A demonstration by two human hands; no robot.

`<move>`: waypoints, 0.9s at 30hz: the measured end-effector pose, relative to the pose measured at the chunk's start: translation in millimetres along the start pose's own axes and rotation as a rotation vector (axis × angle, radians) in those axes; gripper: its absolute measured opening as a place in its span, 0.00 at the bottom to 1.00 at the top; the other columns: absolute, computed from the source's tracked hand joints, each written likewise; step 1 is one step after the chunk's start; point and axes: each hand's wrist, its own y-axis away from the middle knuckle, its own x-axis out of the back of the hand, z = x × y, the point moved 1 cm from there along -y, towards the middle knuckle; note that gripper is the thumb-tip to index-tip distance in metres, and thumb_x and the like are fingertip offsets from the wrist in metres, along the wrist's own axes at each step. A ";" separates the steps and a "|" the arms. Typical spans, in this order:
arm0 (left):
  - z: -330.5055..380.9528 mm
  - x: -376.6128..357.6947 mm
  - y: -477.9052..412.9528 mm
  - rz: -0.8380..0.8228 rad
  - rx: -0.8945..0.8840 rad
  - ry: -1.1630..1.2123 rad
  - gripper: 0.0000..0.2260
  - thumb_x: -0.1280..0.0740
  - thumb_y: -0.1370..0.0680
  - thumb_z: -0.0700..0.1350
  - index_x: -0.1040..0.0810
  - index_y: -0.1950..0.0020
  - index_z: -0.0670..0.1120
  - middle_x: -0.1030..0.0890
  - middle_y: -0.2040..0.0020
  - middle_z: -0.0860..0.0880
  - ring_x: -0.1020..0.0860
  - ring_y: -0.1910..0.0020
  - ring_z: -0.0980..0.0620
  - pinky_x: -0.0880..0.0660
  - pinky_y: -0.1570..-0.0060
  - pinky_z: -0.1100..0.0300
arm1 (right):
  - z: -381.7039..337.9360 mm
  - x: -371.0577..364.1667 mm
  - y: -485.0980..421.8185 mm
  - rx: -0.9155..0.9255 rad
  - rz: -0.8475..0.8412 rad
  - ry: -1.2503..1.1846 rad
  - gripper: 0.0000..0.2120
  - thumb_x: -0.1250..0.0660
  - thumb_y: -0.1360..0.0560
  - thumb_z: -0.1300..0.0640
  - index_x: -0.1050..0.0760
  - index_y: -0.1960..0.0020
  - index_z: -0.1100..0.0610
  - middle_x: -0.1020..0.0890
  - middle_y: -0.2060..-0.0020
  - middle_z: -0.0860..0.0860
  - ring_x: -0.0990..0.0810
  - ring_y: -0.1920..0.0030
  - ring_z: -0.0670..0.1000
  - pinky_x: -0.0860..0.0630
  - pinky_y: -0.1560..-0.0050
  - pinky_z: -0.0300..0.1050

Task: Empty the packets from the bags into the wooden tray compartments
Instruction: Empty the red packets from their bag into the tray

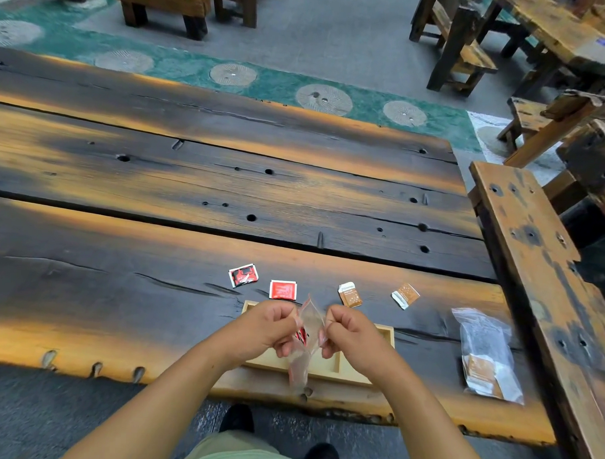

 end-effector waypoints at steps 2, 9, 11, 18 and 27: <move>5.2 10.1 3.8 0.023 0.014 -0.070 0.14 0.39 0.18 0.38 0.30 0.63 0.45 0.27 0.72 0.46 0.29 0.72 0.52 0.32 0.69 0.65 | -2.0 8.6 1.2 -0.010 0.046 0.093 0.08 0.40 0.26 0.62 0.31 0.64 0.56 0.18 0.67 0.52 0.19 0.68 0.48 0.23 0.58 0.48; 19.8 42.4 19.6 0.053 0.069 -0.386 0.12 0.33 0.20 0.42 0.28 0.63 0.45 0.23 0.70 0.46 0.24 0.69 0.53 0.26 0.63 0.61 | -23.3 31.6 7.9 0.051 0.096 0.535 0.09 0.39 0.27 0.59 0.33 0.65 0.54 0.24 0.70 0.50 0.23 0.66 0.55 0.30 0.65 0.48; 25.9 45.0 21.9 0.051 0.065 -0.542 0.12 0.32 0.21 0.43 0.29 0.64 0.46 0.25 0.69 0.50 0.23 0.68 0.57 0.27 0.62 0.60 | -29.5 31.6 8.2 0.126 0.079 0.722 0.06 0.40 0.27 0.59 0.33 0.63 0.56 0.26 0.69 0.51 0.30 0.67 0.52 0.35 0.67 0.47; 50.3 48.3 26.8 0.113 -0.060 -0.966 0.12 0.31 0.22 0.49 0.29 0.63 0.50 0.27 0.68 0.56 0.32 0.70 0.60 0.36 0.68 0.65 | -52.1 34.9 12.0 0.085 0.079 0.704 0.07 0.39 0.29 0.58 0.33 0.65 0.54 0.22 0.69 0.52 0.20 0.64 0.55 0.27 0.65 0.51; 47.0 51.0 36.9 0.060 -0.042 -0.309 0.29 0.27 0.34 0.60 0.29 0.34 0.60 0.22 0.43 0.64 0.23 0.41 0.63 0.25 0.39 0.58 | -105.3 35.5 21.4 0.131 0.133 0.312 0.10 0.38 0.28 0.66 0.30 0.68 0.57 0.19 0.73 0.50 0.17 0.69 0.49 0.19 0.58 0.62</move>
